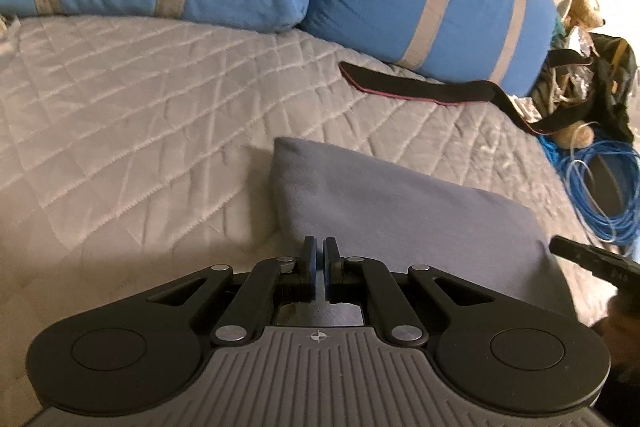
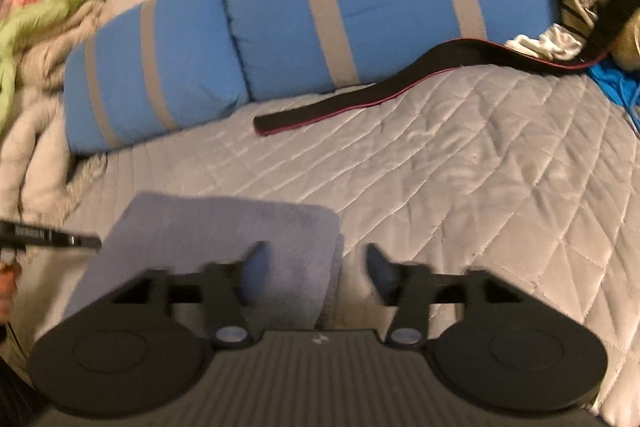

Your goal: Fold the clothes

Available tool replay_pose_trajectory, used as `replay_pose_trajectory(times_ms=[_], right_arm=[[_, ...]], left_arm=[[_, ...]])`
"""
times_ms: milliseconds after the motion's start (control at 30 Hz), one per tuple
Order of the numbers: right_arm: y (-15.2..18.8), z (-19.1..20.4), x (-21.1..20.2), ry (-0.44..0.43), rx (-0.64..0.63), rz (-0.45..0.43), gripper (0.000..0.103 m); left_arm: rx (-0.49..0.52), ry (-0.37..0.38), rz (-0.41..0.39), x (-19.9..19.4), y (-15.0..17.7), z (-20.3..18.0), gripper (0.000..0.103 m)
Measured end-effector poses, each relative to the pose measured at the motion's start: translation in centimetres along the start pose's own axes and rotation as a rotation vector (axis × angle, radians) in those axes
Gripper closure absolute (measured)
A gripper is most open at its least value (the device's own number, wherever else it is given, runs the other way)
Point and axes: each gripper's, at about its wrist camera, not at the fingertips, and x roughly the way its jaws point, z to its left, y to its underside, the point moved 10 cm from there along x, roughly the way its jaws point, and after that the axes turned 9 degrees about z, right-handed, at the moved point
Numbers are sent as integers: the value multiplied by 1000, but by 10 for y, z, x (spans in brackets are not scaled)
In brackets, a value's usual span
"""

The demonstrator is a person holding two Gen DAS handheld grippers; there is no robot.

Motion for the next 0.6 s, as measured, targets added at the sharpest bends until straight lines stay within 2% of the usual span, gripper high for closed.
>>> replay_pose_trajectory(times_ms=[33,100,167,200,233,400,600], right_arm=[[0,-1,1,-18,18,9,19],[-1,-3,5,-65,61,40,12],[2,-7,13,-136,133,99,1],[2,-9,14,-154,160,113,0],[3,-13,15,-172,193,126,0],[12,-28,24,-301,397,228,0],[21,-16,26,-368,382,290,0]], left_arm=[[-5,7,12,1,2,0,98],[-28,25,25,2,3,2,88],[-69,61,44,4,5,6,57],[-99,79,61,6,7,9,52],[-128,102,78,8,9,12,49],[-256,259,170,20,20,21,49],[-345,376,195,26,27,27,42]])
